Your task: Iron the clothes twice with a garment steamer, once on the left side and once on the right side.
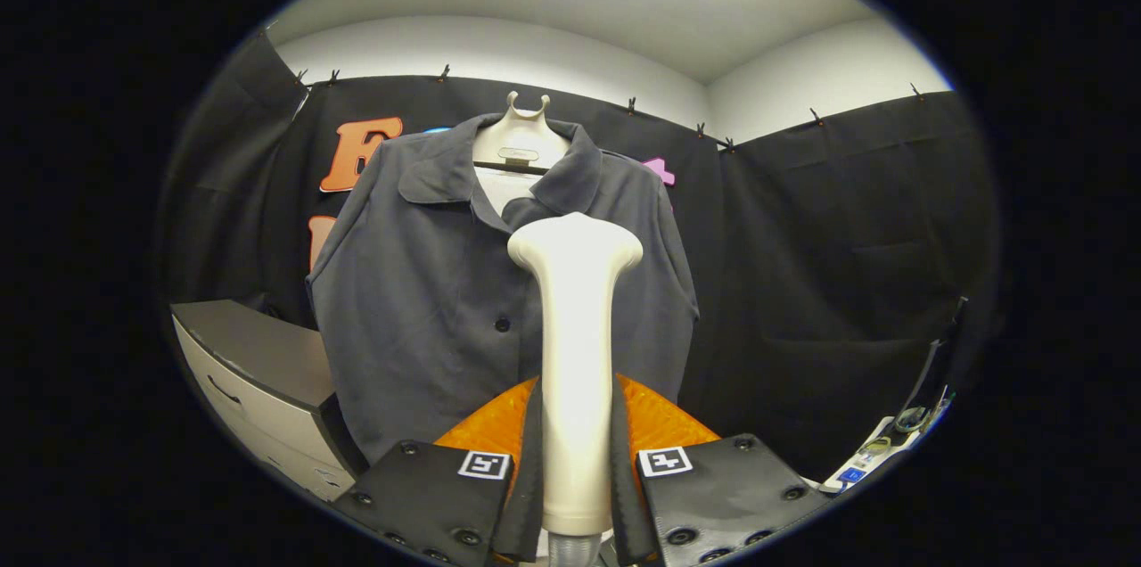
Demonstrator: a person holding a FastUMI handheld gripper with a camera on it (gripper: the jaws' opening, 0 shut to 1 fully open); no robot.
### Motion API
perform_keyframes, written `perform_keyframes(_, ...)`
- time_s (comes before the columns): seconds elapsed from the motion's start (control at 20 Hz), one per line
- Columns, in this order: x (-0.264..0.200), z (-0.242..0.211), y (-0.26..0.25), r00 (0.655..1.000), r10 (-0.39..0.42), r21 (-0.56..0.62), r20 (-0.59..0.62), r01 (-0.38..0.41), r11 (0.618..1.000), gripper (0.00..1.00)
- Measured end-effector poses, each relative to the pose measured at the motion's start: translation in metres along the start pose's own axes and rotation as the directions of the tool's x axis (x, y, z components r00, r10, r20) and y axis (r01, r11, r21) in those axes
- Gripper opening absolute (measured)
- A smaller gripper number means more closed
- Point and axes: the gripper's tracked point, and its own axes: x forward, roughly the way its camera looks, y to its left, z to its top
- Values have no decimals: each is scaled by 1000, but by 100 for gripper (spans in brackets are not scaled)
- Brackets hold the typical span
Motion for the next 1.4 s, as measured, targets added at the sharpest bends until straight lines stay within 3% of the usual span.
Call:
perform_keyframes(0.6,23,-52,-20,996,-7,11,-85,8,1000,39)
perform_keyframes(1.4,-34,-161,-14,973,-43,24,-226,50,998,39)
